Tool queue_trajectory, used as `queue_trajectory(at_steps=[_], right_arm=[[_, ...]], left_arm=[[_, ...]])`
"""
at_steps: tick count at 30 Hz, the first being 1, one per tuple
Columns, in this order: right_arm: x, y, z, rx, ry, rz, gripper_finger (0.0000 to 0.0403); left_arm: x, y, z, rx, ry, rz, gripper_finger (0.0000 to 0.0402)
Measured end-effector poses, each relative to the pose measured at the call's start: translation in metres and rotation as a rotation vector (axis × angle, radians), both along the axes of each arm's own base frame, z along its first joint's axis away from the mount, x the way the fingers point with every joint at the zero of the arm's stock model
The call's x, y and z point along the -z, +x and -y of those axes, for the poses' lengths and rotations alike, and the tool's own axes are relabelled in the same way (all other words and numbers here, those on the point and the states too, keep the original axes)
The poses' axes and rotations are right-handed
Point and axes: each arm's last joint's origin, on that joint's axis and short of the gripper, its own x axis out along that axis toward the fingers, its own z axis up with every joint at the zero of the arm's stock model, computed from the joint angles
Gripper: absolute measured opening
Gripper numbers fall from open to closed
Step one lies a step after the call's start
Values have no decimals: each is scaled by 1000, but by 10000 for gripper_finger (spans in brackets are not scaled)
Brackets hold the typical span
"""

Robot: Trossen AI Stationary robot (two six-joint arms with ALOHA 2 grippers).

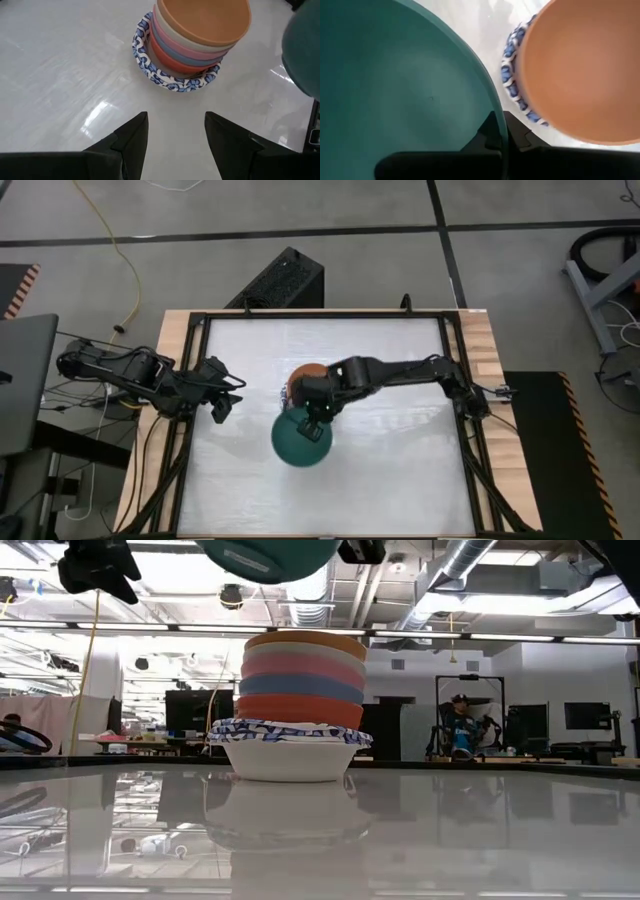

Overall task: Nest bowls inside each other
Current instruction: Stack the dark green bowl on top of the orange bowl

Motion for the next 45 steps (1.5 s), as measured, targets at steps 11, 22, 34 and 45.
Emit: queue_trajectory(at_steps=[11, 22, 34, 45], right_arm=[[-2, 1, 53, 138, -45, -3, 7], [3, -12, 96, 375, -30, -134, 7], [4, -18, 116, 284, -30, -181, 7], [-28, -40, 134, 216, -61, -64, 7]], left_arm=[[0, 0, -1, -34, -3, 9, 185], [0, 0, -2, -77, -1, 22, 185], [-1, 0, -2, -93, 6, 27, 185], [-1, 0, -2, -96, 1, 27, 185]])
